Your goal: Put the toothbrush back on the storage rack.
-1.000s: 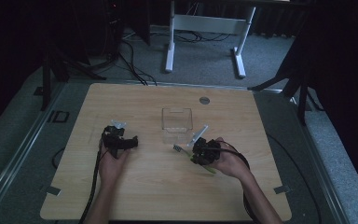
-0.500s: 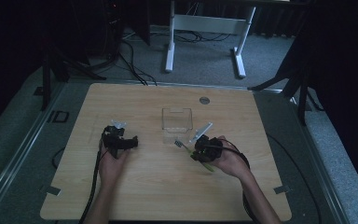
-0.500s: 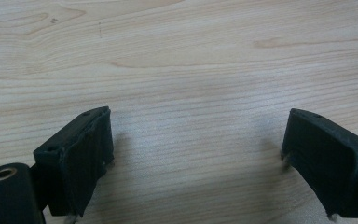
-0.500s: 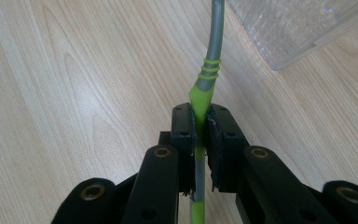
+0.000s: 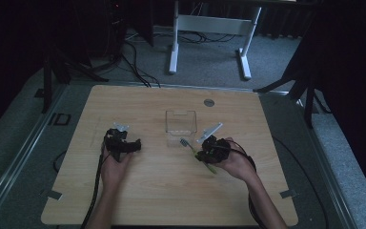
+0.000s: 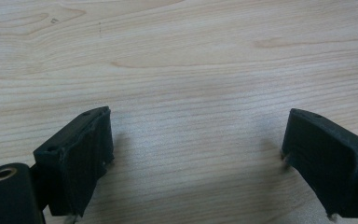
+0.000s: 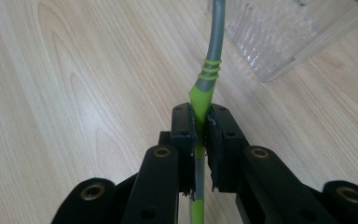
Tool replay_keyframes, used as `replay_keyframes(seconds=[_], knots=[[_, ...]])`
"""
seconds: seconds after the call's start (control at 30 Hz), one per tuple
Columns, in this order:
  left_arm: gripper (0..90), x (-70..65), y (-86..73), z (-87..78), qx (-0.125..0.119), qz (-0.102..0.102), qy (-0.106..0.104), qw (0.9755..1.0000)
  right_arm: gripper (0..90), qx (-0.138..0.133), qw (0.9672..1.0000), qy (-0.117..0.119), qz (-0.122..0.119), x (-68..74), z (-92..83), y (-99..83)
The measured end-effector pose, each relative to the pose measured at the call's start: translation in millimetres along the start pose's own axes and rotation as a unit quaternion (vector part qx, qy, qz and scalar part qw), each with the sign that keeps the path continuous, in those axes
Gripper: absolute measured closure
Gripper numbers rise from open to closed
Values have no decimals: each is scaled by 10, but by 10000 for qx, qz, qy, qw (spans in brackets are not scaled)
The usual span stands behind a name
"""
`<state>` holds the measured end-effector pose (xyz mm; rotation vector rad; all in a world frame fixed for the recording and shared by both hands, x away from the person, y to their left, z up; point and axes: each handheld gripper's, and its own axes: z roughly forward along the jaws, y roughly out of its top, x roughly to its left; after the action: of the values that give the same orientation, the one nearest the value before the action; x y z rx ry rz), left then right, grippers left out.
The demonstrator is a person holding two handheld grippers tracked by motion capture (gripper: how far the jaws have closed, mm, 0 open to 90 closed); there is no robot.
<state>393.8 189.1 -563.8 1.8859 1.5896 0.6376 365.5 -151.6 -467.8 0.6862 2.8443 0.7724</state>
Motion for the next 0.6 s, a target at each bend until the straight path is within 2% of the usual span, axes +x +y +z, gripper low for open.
replay_keyframes(seconds=[0.2, 0.6], knots=[[92, 0, 0, 0, 0, 0, 0, 10000, 817, -137, 9999, 80, 65, -17, -17, -4], [92, 0, 0, 0, 1, 1, 0, 10000, 815, -424, 9989, 91, 200, -48, -60, -10]])
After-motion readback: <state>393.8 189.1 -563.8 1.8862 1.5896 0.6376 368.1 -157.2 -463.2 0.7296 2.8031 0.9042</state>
